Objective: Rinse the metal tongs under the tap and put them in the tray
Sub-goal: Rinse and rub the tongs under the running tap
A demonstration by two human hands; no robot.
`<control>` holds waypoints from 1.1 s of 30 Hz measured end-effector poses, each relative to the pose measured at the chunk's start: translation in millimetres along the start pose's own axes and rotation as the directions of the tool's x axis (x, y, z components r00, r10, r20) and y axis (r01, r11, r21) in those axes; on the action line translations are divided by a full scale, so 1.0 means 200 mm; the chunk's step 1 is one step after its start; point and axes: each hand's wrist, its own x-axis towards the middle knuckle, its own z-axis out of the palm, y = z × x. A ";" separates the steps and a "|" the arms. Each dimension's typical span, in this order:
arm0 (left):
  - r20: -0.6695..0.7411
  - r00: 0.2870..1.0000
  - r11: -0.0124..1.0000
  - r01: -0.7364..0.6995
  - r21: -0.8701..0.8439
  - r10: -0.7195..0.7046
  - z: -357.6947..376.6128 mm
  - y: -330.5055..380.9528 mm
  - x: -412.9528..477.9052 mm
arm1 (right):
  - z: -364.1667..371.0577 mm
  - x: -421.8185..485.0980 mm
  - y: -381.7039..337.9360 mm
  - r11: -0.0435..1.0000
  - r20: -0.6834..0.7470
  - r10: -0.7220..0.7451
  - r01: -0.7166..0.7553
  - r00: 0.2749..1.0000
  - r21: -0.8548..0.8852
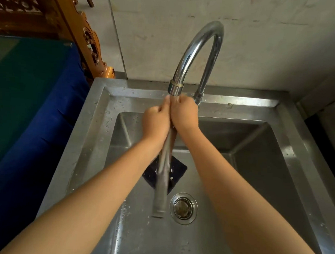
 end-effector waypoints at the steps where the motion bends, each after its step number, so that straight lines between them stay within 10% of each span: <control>1: -0.001 1.000 1.000 0.001 -0.016 -0.001 0.00 0.02 0.03 | 0.01 -0.03 0.01 1.000 0.009 -0.009 0.009 1.000 0.012; 10: 0.022 0.971 0.963 -0.240 0.122 0.239 0.04 -0.08 -0.09 | -0.04 0.07 0.00 0.993 -0.070 0.026 -0.018 0.997 0.116; 16: -0.072 0.997 0.987 0.004 -0.163 -0.016 0.02 0.05 0.11 | 0.04 -0.09 0.05 0.989 0.025 -0.052 0.048 0.998 0.136; 23: 0.115 0.991 0.993 0.078 -0.094 -0.067 0.03 -0.05 -0.04 | -0.05 0.03 0.02 0.982 0.003 0.050 -0.050 0.999 0.180; 33: 0.021 0.998 0.995 0.052 -0.080 -0.051 0.03 0.00 0.02 | 0.00 -0.09 0.08 0.998 0.051 -0.034 0.031 0.998 0.059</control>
